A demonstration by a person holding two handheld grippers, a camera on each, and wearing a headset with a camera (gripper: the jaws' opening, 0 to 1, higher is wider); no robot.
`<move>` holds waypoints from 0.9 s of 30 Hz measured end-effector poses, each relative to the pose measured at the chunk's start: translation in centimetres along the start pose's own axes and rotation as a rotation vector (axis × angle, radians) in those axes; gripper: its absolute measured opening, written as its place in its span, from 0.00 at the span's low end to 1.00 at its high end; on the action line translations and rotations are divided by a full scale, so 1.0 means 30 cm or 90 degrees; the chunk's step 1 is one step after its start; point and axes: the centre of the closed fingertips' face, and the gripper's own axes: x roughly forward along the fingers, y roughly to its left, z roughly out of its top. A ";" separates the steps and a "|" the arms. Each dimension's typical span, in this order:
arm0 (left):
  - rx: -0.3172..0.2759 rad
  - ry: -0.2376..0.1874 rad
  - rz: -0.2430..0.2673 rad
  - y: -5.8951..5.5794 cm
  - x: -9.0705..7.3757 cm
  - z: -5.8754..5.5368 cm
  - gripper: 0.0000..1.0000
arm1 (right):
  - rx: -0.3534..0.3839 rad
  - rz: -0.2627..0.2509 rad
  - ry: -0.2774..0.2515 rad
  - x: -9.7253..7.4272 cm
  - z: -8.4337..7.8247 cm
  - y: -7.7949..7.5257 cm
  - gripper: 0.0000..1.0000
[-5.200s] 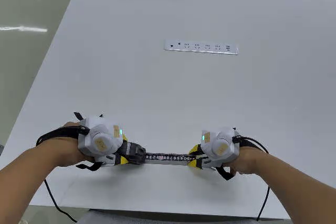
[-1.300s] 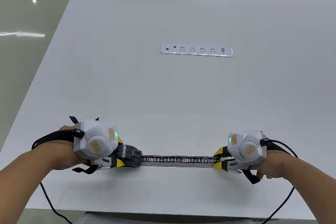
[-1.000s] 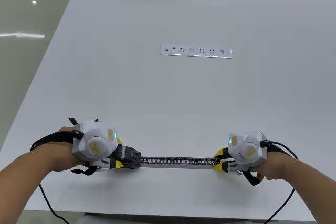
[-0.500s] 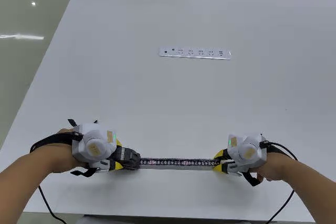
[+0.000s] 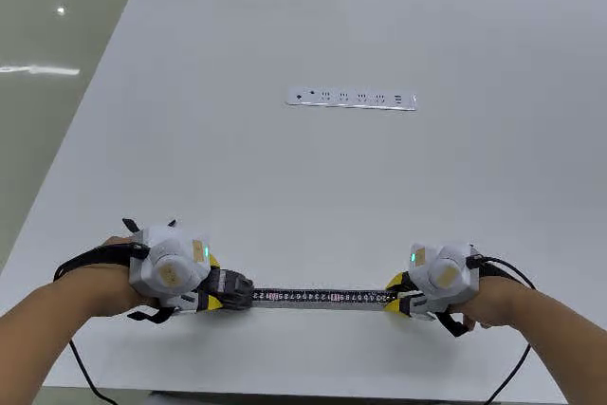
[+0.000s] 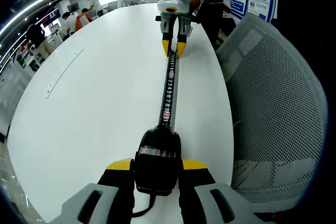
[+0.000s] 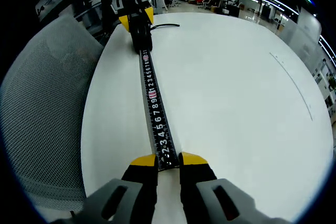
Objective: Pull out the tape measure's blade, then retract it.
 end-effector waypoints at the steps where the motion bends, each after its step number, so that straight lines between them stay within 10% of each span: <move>1: 0.000 -0.001 0.000 0.000 0.000 0.001 0.29 | -0.004 0.001 0.003 0.001 0.001 0.001 0.14; 21: 0.042 -0.012 0.025 0.004 0.009 0.004 0.30 | 0.013 -0.008 0.043 0.006 0.003 -0.003 0.16; 27: -0.003 0.006 0.073 0.043 -0.002 -0.051 0.42 | 0.019 -0.052 0.030 -0.014 0.002 -0.023 0.18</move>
